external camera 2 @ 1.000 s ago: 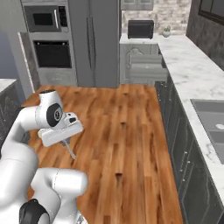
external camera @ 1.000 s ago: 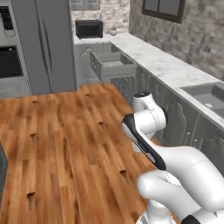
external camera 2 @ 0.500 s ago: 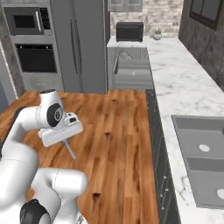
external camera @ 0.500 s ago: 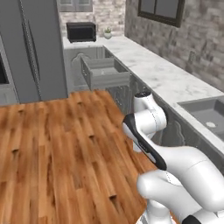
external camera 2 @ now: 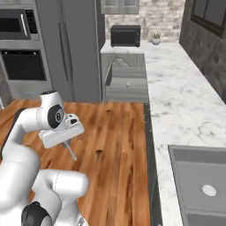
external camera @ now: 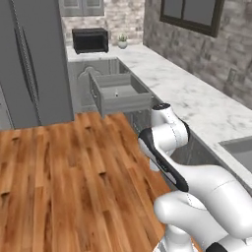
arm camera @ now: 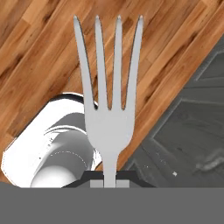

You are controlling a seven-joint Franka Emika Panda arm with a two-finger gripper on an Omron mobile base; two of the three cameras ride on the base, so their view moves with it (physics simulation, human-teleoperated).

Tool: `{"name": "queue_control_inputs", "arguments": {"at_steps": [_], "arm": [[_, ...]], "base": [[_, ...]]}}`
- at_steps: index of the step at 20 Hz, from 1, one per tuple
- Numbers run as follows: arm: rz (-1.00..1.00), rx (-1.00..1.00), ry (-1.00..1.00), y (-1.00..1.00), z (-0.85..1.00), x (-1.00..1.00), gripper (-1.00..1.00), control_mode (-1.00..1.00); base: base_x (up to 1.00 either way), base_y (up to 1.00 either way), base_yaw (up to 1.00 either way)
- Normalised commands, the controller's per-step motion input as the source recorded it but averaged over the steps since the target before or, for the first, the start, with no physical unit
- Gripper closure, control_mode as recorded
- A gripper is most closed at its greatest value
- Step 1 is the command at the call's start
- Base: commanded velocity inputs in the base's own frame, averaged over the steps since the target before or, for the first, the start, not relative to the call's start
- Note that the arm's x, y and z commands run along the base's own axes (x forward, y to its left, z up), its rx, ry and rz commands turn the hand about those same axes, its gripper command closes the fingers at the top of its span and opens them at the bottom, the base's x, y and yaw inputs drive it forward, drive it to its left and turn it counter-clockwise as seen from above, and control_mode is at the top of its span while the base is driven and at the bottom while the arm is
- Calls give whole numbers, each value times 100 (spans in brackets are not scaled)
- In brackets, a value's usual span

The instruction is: Organize the utensils by type. Pick up the wooden spoons from the counter and place them in the open cabinet. Then pick up the metallic utensils from the counter and place them in the open drawer.

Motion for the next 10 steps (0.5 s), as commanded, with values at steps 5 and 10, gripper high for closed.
{"name": "queue_control_inputs", "arguments": {"at_steps": [5, 10], "arm": [[0, 0, 0, 0, 0, 0, 100, 100], [0, 0, 0, 0, 0, 0, 100, 100]], "base": [[100, -22, 0], [100, -21, 0]]}}
